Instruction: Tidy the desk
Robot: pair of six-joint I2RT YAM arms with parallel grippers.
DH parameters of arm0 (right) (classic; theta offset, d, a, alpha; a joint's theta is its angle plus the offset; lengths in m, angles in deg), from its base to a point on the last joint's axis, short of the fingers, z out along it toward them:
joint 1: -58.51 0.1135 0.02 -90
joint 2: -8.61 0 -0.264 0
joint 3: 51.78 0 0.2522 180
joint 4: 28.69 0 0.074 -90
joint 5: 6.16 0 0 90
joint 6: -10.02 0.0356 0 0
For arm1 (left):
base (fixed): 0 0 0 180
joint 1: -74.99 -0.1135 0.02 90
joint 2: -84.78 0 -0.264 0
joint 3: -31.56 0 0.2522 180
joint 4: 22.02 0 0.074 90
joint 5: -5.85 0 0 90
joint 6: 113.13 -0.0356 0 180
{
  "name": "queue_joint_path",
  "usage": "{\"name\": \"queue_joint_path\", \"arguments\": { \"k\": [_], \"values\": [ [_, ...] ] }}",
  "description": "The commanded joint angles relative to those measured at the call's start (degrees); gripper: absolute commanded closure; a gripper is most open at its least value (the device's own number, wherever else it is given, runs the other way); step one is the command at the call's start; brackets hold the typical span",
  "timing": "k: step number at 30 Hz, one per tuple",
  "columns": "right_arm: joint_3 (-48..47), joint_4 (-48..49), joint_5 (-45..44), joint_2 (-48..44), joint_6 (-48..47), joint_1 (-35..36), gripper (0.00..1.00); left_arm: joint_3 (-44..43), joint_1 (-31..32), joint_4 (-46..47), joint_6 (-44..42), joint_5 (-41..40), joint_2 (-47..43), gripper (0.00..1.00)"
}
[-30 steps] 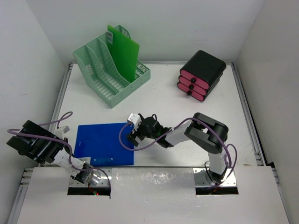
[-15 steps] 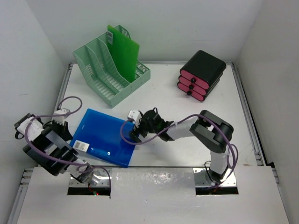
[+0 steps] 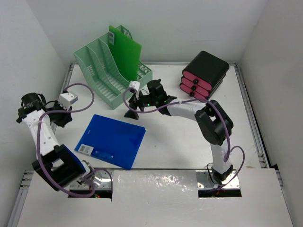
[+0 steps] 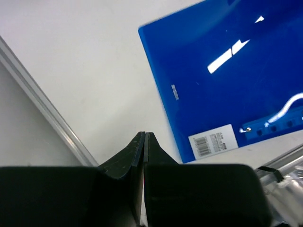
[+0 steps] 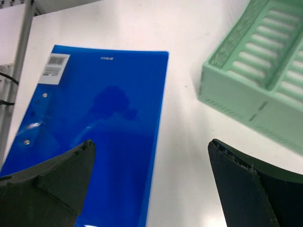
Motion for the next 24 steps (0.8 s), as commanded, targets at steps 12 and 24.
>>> {"name": "queue_joint_path", "arguments": {
  "k": [12,24],
  "values": [
    [10.23,-1.44,-8.50,-2.21,1.20,6.68,0.01,8.71,-12.02,-1.57,4.72,0.54,22.36,0.41],
    [13.04,1.81,-15.01,-0.90,5.32,10.64,0.01,14.79,-12.11,7.30,5.59,-5.26,25.86,0.51]
  ]
}}
